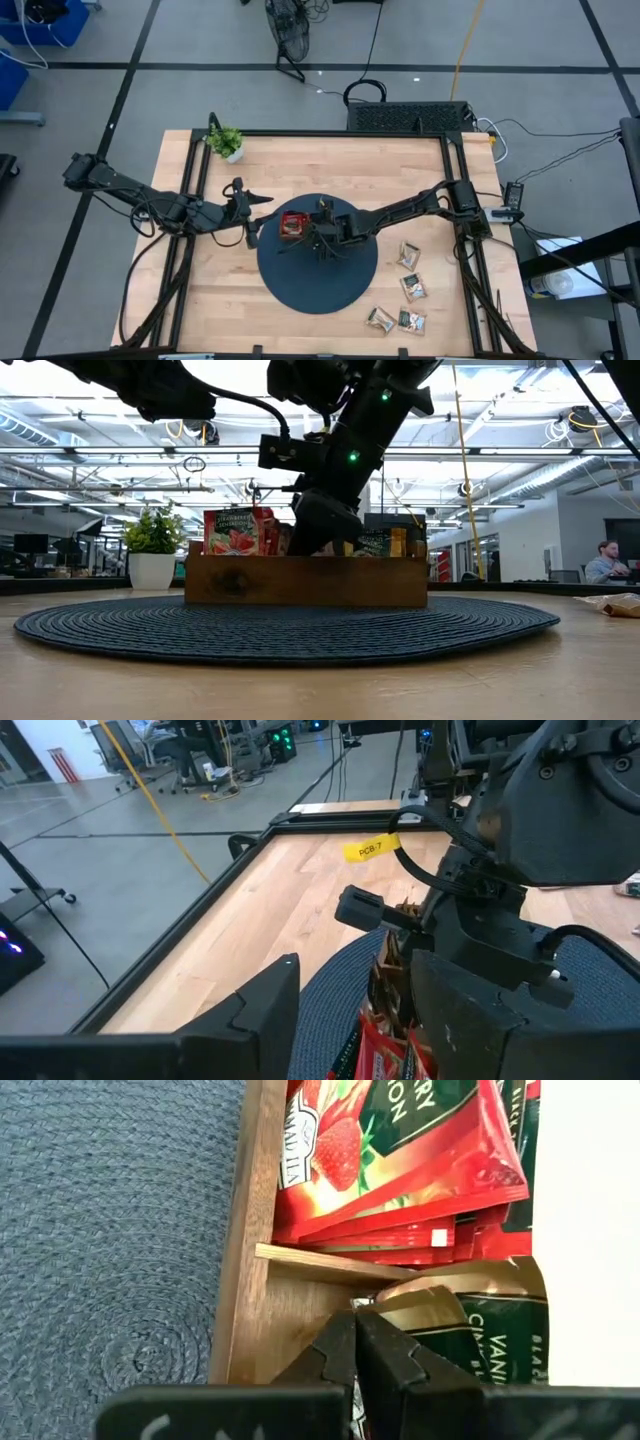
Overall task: Pick & Place Tea
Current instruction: Put the brown tea bag into the middle section of the wooden organizer
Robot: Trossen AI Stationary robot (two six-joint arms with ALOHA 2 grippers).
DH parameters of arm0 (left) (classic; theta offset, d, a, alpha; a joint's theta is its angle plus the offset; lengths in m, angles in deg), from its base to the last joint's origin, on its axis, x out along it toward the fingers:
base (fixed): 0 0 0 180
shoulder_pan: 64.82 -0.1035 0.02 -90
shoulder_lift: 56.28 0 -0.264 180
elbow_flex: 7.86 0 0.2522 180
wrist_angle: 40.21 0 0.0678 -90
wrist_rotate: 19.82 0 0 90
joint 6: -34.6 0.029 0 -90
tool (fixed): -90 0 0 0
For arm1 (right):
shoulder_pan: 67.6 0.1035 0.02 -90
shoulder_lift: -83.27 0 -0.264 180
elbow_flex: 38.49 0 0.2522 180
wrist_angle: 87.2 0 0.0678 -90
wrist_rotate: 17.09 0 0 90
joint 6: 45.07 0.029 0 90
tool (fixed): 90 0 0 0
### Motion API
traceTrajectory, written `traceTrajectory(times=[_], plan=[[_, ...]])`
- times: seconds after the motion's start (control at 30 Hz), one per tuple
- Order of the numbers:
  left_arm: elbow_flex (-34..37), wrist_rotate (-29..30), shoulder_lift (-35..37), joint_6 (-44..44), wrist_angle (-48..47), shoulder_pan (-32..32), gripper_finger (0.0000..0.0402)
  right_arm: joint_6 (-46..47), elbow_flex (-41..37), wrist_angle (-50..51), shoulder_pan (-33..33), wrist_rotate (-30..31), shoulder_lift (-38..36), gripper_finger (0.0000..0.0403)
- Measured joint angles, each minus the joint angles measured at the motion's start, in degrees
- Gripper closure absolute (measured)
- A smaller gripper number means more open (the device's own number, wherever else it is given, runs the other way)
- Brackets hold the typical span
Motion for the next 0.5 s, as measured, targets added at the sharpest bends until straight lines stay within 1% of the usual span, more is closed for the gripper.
traceTrajectory(times=[0.2, 0.37, 0.5], plan=[[0.02, 0.01, 0.01, 0.01, -0.01, -0.01, 0.0197, 0.01, 0.00, 0.91, 0.19, -0.08, -1.01, 0.0403], [0.02, 0.00, -0.01, 0.01, -0.01, -0.02, 0.0190, -0.45, 0.03, 1.67, 0.88, -0.26, -3.75, 0.0403], [0.02, 0.01, 0.00, 0.01, 0.02, -0.01, 0.0190, -0.85, 0.04, 5.37, 0.93, -2.67, -5.24, 0.0403]])
